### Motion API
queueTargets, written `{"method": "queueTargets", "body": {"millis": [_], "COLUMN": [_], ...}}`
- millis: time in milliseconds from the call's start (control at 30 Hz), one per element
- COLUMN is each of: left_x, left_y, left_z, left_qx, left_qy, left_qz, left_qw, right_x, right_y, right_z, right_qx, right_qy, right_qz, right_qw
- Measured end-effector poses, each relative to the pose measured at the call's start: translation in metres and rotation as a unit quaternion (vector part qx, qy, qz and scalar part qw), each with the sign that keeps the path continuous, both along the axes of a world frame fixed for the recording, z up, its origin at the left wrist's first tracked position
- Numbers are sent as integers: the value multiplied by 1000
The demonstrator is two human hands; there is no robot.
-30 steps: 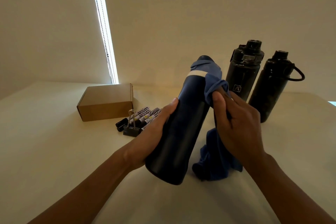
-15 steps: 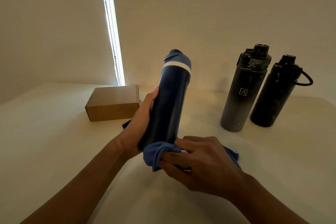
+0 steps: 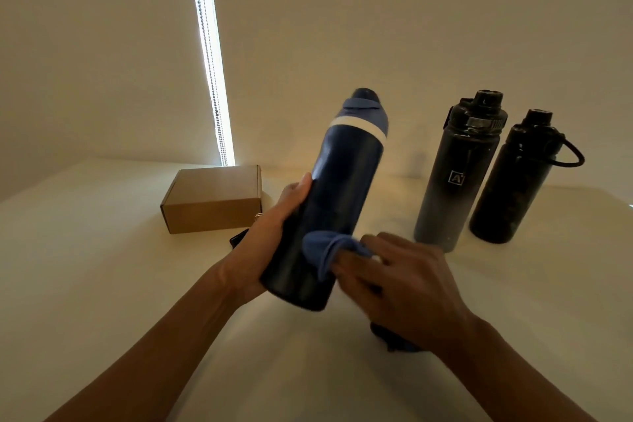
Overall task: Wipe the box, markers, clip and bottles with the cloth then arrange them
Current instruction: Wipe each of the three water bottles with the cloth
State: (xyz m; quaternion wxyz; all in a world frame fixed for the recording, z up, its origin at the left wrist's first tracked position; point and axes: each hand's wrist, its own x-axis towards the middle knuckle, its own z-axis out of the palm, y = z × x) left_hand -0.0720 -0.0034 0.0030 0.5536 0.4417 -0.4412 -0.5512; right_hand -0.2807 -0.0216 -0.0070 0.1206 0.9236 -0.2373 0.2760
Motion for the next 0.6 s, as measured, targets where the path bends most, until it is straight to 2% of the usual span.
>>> {"method": "queueTargets", "body": {"millis": [100, 200, 300, 433, 533, 600], "left_x": [-6, -15, -23, -23, -20, -15], "left_y": [7, 7, 6, 6, 1, -1], "left_z": [-1, -5, -7, -8, -13, -11], "left_qx": [18, 29, 27, 48, 27, 28], "left_qy": [-56, -106, -112, -93, -75, -70], "left_qz": [-45, -72, -85, -71, -52, -5], "left_qw": [997, 991, 990, 992, 995, 997], "right_x": [-18, -33, -44, -37, -18, -4], "right_y": [-19, -30, -39, -38, -21, -5], "right_z": [1, 14, 19, 15, 9, 4], "right_qx": [-18, -1, 5, 6, 9, 10], "right_qy": [-122, -243, -309, -279, -185, -94], "right_qz": [-41, -86, -113, -106, -44, 15], "right_qw": [992, 966, 944, 954, 982, 995]}}
